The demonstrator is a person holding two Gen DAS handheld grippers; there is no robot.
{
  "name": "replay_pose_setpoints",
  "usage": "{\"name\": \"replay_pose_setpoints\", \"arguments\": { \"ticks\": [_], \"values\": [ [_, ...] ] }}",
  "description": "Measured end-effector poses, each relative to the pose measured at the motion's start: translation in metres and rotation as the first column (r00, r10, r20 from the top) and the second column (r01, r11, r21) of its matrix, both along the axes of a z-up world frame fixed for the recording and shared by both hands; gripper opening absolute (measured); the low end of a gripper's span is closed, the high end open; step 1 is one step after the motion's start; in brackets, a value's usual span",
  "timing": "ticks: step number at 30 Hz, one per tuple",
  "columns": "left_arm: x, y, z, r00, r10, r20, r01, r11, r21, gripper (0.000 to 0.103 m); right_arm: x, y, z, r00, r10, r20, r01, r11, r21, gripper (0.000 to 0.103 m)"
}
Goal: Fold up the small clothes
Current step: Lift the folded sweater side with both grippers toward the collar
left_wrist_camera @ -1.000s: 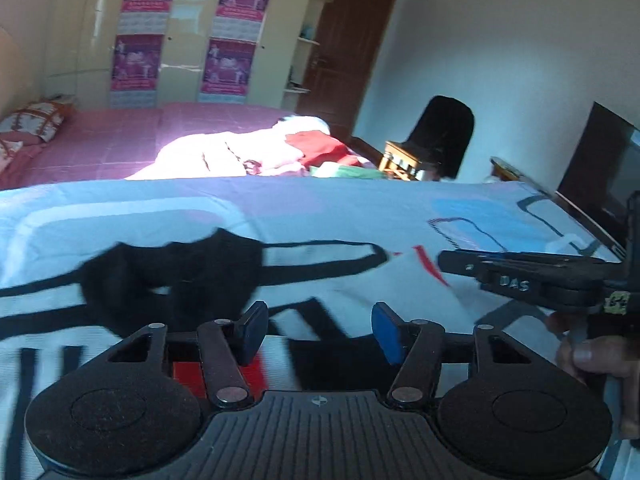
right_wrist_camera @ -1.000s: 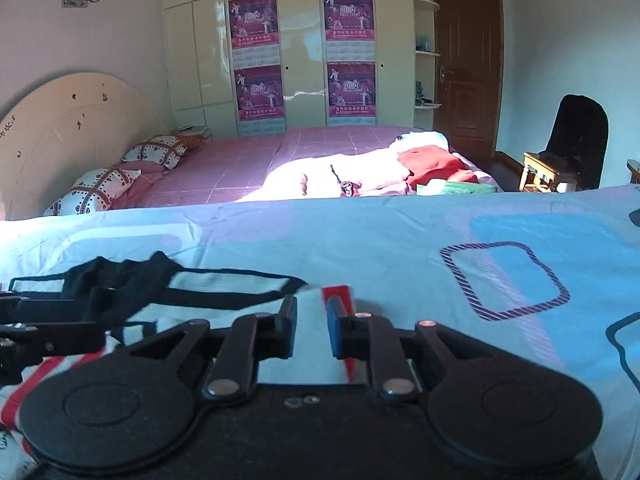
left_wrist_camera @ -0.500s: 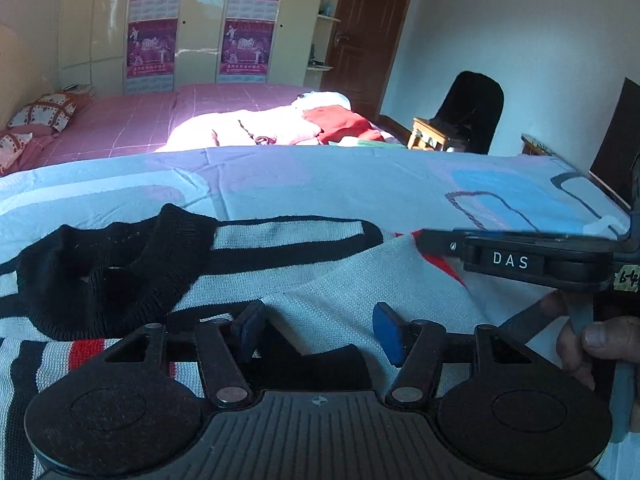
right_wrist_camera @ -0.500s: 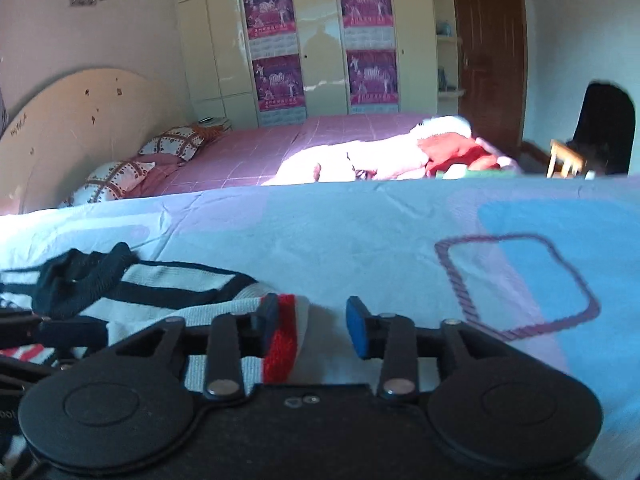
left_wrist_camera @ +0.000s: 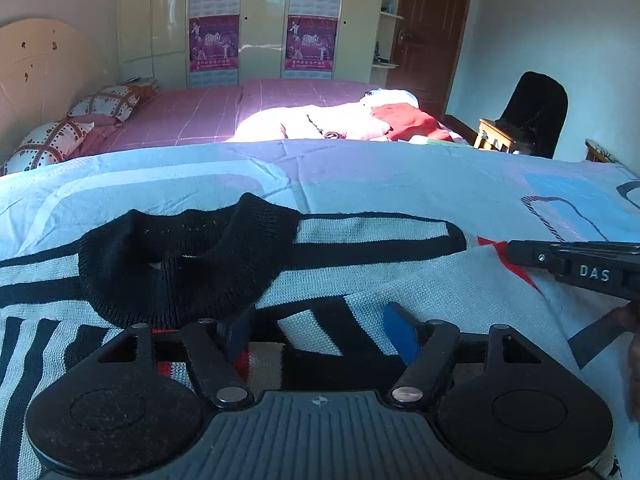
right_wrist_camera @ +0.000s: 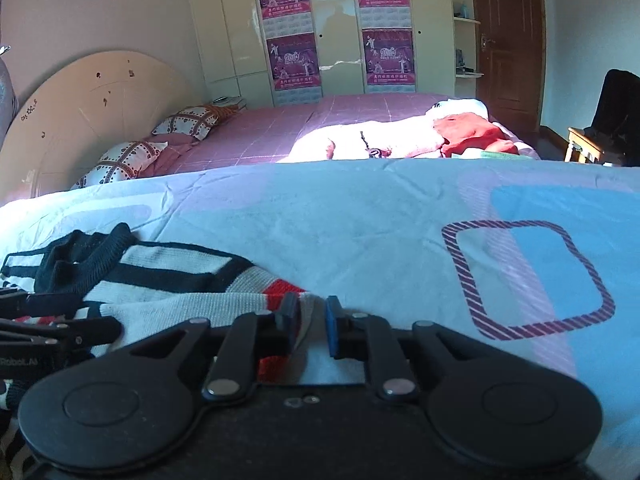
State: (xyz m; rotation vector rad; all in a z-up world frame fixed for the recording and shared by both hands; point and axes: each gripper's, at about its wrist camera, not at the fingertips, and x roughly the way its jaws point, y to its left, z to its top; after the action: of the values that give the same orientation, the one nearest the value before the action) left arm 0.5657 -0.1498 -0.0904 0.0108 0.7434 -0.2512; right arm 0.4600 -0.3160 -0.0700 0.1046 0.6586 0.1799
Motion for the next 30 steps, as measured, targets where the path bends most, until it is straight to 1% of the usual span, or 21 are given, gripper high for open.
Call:
{"name": "replay_pose_setpoints", "arguments": {
  "ticks": [3,5,7,8,10,11,12,13,14,16,17,19,20,21,22,23,24,25,27,28,30],
  "values": [
    [-0.022,0.008,0.012,0.999,-0.026,0.045,0.028,0.999,-0.045,0.071,-0.039,-0.002,0.014,0.996,0.082,0.034,-0.081,0.997,-0.007,0.018],
    [-0.045,0.012,0.018,0.997,-0.052,0.064,0.055,0.997,-0.047,0.071,-0.071,0.003,0.018,0.99,0.135,0.048,-0.135,0.991,-0.017,0.018],
    [-0.073,0.012,0.02,0.994,-0.087,0.065,0.09,0.995,-0.048,0.071,-0.098,0.009,0.018,0.981,0.188,0.055,-0.188,0.982,-0.003,0.018],
    [-0.084,0.011,0.019,0.993,-0.1,0.063,0.103,0.994,-0.043,0.071,-0.108,0.014,0.016,0.976,0.208,0.059,-0.207,0.978,-0.012,0.016],
    [-0.1,0.008,0.013,0.993,-0.108,0.053,0.109,0.994,-0.015,0.071,-0.123,0.029,0.01,0.971,0.232,0.05,-0.228,0.971,-0.064,0.016],
    [-0.104,0.005,0.008,0.993,-0.112,0.037,0.111,0.994,0.016,0.071,-0.125,0.036,0.005,0.972,0.233,0.033,-0.229,0.969,-0.096,0.015],
    [-0.108,-0.001,0.005,0.99,-0.129,0.057,0.124,0.99,0.071,0.071,-0.126,0.042,-0.002,0.974,0.227,0.02,-0.222,0.966,-0.134,0.015],
    [-0.11,-0.007,0.004,0.988,-0.14,0.067,0.131,0.984,0.117,0.073,-0.128,0.048,-0.006,0.975,0.218,0.038,-0.209,0.964,-0.163,0.017],
    [-0.111,-0.01,0.004,0.988,-0.137,0.069,0.127,0.984,0.128,0.074,-0.129,0.052,-0.007,0.976,0.211,0.045,-0.2,0.962,-0.184,0.017],
    [-0.108,-0.007,0.008,0.99,-0.128,0.053,0.121,0.986,0.113,0.075,-0.13,0.059,0.001,0.979,0.201,0.04,-0.189,0.96,-0.206,0.017],
    [-0.11,-0.003,0.015,0.992,-0.118,0.043,0.113,0.989,0.1,0.075,-0.133,0.058,0.007,0.979,0.199,0.051,-0.187,0.965,-0.183,0.018],
    [-0.125,0.01,0.025,0.992,-0.101,0.072,0.096,0.993,0.061,0.075,-0.141,0.054,0.014,0.978,0.199,0.068,-0.189,0.973,-0.135,0.019],
    [-0.134,0.018,0.027,0.993,-0.084,0.078,0.08,0.995,0.055,0.075,-0.144,0.054,0.012,0.979,0.197,0.057,-0.188,0.973,-0.137,0.021],
    [-0.143,0.028,0.026,0.996,-0.063,0.063,0.06,0.997,0.046,0.075,-0.143,0.055,0.007,0.979,0.201,0.024,-0.195,0.97,-0.146,0.022],
    [-0.149,0.038,0.021,0.999,-0.039,0.022,0.038,0.998,0.041,0.075,-0.141,0.056,-0.002,0.978,0.207,-0.009,-0.205,0.965,-0.164,0.023],
    [-0.154,0.048,0.013,0.999,-0.016,-0.029,0.017,0.998,0.053,0.075,-0.144,0.059,-0.002,0.978,0.207,0.004,-0.203,0.962,-0.18,0.023],
    [-0.164,0.059,0.011,0.999,0.008,-0.037,-0.006,0.999,0.053,0.075,-0.143,0.06,0.002,0.98,0.198,-0.009,-0.196,0.964,-0.182,0.023],
    [-0.176,0.068,0.015,0.999,0.028,-0.03,-0.027,0.999,0.045,0.075,-0.146,0.059,0.01,0.982,0.188,-0.004,-0.186,0.97,-0.156,0.024],
    [-0.202,0.088,0.024,0.998,0.06,-0.01,-0.059,0.998,0.031,0.075,-0.157,0.051,0.023,0.983,0.179,0.033,-0.176,0.981,-0.079,0.033],
    [-0.214,0.098,0.026,0.997,0.078,-0.007,-0.078,0.996,0.031,0.075,-0.164,0.047,0.027,0.985,0.17,0.037,-0.168,0.984,-0.054,0.04],
    [-0.233,0.119,0.024,0.992,0.126,-0.028,-0.124,0.991,0.046,0.075,-0.179,0.039,0.032,0.988,0.151,0.035,-0.15,0.988,-0.03,0.041]
  ]
}}
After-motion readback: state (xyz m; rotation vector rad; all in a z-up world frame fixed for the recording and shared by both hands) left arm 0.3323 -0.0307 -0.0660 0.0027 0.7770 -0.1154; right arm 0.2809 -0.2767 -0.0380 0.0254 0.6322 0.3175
